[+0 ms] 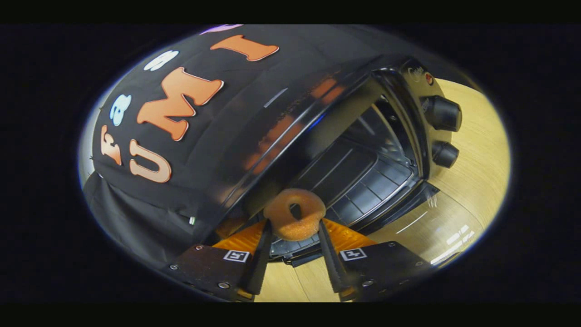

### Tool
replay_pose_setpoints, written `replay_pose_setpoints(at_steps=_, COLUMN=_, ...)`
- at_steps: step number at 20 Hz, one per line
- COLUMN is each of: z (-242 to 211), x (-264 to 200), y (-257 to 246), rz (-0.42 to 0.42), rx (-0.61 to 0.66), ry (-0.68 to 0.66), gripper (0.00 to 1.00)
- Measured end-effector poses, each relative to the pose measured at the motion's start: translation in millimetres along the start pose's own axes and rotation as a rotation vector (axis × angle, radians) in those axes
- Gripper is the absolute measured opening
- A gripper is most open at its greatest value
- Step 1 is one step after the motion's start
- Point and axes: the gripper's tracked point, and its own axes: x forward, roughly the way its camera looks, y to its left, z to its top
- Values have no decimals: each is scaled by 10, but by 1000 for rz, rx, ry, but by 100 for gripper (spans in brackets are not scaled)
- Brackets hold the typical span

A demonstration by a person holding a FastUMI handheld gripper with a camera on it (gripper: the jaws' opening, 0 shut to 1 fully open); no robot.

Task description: Open the toaster oven, put the food inside, and close the toaster oven door.

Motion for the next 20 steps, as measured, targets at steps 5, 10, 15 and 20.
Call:
replay_pose_setpoints(at_steps=5, z=50, x=-85, y=-49, rz=-24, rx=-97, ry=-56, gripper=83)
replay_pose_setpoints(at_steps=10, z=39, x=-300, y=-42, rz=-22, rx=-140, ry=-69, gripper=98)
replay_pose_setpoints(at_steps=15, z=-99, x=-659, y=-130, rz=-58, rx=-266, ry=-75, gripper=98)
replay_pose_setpoints(at_steps=20, z=-346, x=-1117, y=-364, rz=-135, rx=-449, ry=-77, gripper=98)
